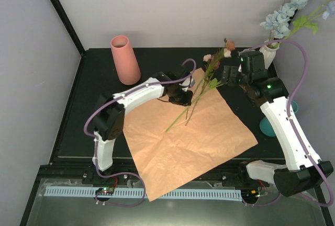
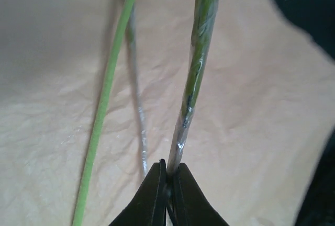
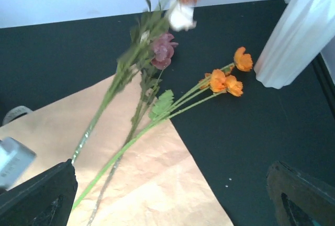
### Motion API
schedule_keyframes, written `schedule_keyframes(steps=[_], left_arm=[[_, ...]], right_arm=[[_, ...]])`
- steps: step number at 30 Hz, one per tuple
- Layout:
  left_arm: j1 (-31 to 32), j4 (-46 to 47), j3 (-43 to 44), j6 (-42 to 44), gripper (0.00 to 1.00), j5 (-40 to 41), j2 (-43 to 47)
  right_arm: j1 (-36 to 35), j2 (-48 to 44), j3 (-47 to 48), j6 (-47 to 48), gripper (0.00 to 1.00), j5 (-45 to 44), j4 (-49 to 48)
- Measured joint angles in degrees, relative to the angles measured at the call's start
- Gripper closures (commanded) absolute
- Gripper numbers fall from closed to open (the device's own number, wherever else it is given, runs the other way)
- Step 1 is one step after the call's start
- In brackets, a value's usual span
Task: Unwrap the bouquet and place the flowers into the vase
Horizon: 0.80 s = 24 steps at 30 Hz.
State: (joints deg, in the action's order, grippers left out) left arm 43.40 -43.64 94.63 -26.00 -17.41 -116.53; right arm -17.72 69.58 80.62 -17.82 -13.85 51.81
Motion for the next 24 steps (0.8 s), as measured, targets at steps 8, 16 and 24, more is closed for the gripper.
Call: schedule_keyframes(steps=[8,16,24], left_arm=[[-4.28,1.14,0.68,-1.46,0.98,-2.78,12.7],[-5.14,2.49,-6.86,-5.66,0.98,-5.79,27.8],[-5.07,2.89,-18.1,-8.39,0.98,-7.19,46.29]], right_arm=[[-0.04,0.59,6.4,-1.22,0.0,11.08,-1.66],[-0.15,3.63,8.81,-6.51,0.0,32.76,-8.2],[-0.26,4.55,5.14,-16.79,0.0,50.12,-22.32]])
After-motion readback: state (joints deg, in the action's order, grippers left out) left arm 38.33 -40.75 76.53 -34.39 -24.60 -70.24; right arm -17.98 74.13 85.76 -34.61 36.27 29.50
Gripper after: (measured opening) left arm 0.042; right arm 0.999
